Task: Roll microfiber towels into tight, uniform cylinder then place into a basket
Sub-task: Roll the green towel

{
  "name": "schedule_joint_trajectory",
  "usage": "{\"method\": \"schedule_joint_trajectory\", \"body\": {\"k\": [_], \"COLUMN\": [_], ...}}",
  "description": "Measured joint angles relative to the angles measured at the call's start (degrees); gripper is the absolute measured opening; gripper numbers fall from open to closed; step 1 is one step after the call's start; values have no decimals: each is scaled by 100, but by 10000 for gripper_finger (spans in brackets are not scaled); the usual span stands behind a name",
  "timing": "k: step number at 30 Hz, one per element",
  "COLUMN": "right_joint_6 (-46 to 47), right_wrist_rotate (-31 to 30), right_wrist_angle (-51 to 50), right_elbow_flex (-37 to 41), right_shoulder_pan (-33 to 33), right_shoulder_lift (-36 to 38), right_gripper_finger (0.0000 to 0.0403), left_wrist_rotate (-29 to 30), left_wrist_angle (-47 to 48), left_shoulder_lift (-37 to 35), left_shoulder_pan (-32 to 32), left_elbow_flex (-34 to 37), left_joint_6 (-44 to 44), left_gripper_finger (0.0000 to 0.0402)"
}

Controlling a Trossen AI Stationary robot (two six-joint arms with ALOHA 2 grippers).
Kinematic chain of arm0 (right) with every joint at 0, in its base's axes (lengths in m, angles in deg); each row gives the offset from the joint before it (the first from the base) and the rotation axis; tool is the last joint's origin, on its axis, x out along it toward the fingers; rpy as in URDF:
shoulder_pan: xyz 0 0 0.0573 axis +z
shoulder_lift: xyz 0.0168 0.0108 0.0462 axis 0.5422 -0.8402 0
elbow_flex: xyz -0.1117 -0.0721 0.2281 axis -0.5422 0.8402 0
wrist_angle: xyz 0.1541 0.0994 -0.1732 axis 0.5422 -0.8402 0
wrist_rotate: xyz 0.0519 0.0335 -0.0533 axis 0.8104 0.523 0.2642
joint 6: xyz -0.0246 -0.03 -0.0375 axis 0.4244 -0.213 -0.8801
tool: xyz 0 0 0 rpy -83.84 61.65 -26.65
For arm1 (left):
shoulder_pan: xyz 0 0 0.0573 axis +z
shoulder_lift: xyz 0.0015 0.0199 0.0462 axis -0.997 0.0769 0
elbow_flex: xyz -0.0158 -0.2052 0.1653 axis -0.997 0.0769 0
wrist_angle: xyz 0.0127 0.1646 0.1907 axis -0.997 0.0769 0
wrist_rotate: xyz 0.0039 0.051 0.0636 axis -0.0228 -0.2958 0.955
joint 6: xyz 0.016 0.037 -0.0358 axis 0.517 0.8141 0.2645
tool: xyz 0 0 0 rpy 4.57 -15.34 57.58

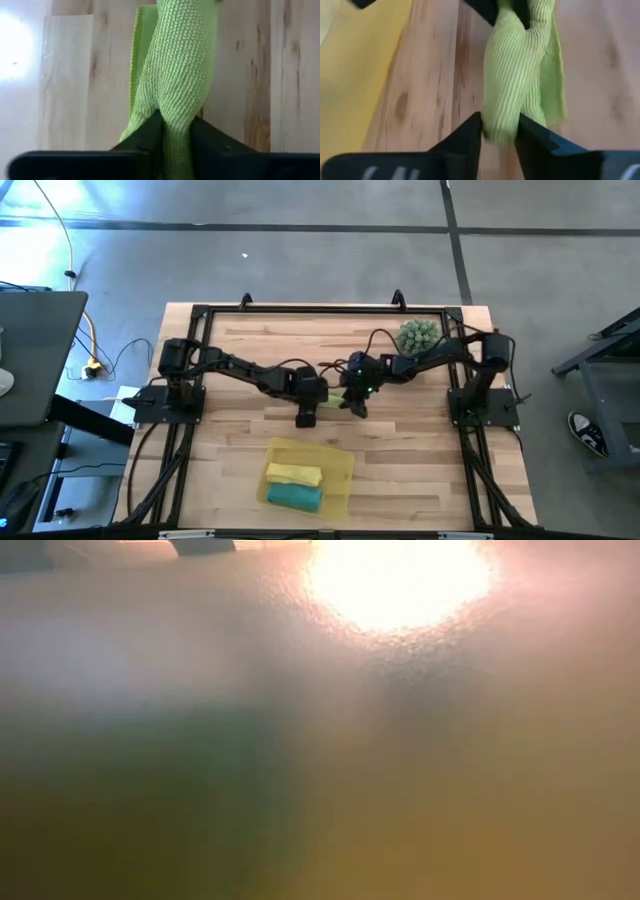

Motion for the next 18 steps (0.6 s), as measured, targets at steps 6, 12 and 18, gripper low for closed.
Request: {"method": "schedule_joint_trajectory", "body": {"k": [6, 12, 18], "right_joint_6": [-1013, -2209, -3112], "right_wrist_rotate": [-750, -1191, -2889], "right_wrist_angle": [-1002, -703, -11], "right_elbow_flex": [1, -2, -13], "right_shoulder_pan": [37, 667, 1406], "right_shoulder_lift": [845, 1184, 886], "right_gripper_finger": [132, 134, 134], "left_wrist_rotate": [-379, -1311, -1854], "left_wrist_angle": [-353, -496, -476], "left_shoulder_lift": [-44, -68, -69], "left_shoulder_pan": [229, 484, 743], "left_elbow_flex": [242, 313, 317], "left_joint_6": [-276, -451, -1072], "left_gripper_finger": [15, 25, 27]}}
